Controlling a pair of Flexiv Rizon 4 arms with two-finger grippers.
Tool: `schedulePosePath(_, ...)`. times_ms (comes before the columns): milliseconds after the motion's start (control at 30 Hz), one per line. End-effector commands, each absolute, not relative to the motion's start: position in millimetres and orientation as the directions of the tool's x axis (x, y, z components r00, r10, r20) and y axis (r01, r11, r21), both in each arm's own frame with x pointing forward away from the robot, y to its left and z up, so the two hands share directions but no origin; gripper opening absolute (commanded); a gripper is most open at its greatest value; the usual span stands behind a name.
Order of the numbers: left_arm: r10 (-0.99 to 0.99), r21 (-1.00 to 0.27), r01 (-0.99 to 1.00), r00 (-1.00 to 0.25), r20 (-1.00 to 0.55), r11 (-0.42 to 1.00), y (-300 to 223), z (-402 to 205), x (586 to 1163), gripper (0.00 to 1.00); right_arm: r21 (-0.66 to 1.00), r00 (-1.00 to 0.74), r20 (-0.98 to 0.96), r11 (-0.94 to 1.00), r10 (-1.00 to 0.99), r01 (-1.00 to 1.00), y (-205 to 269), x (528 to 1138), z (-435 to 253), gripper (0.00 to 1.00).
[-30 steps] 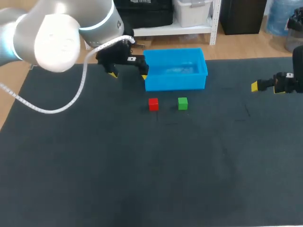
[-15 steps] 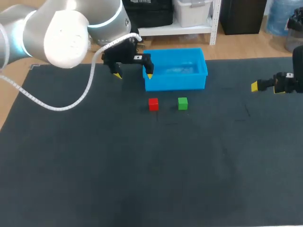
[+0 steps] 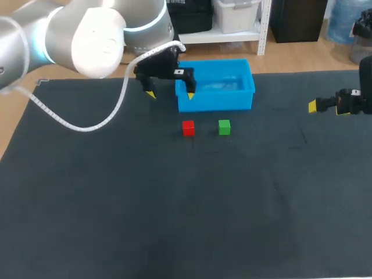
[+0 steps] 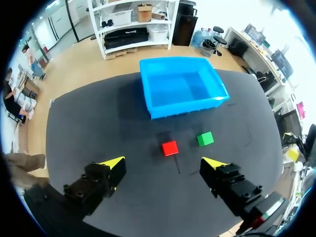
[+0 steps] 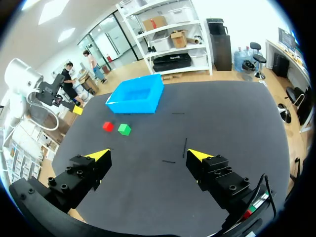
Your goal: Use the left arm to pick the red cube and place it into the blue plastic box first, then use the right arm to grasp the green cube and put it into the same blue plastic box after the first action is fully finished.
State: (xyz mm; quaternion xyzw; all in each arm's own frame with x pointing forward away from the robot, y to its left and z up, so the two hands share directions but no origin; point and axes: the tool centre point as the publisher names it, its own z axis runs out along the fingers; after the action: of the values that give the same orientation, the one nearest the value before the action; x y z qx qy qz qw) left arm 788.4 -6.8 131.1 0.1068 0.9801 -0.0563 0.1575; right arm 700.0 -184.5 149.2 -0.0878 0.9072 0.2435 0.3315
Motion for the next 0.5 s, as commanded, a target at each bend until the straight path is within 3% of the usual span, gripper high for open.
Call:
schedulePosePath(33,0.193,-0.062,0.221,-0.934,-0.3,0.973,-14,130,796,1.0,0.384,-0.765,-0.644,0.866,0.001,-0.322,-185,700,149,1.0)
schedulePosePath(500,0.192,-0.051,0.213,-0.944,-0.27,0.976,-27,123,803,1.0,0.384,-0.765,-0.644,0.866,0.001,-0.322,-185,700,149,1.0)
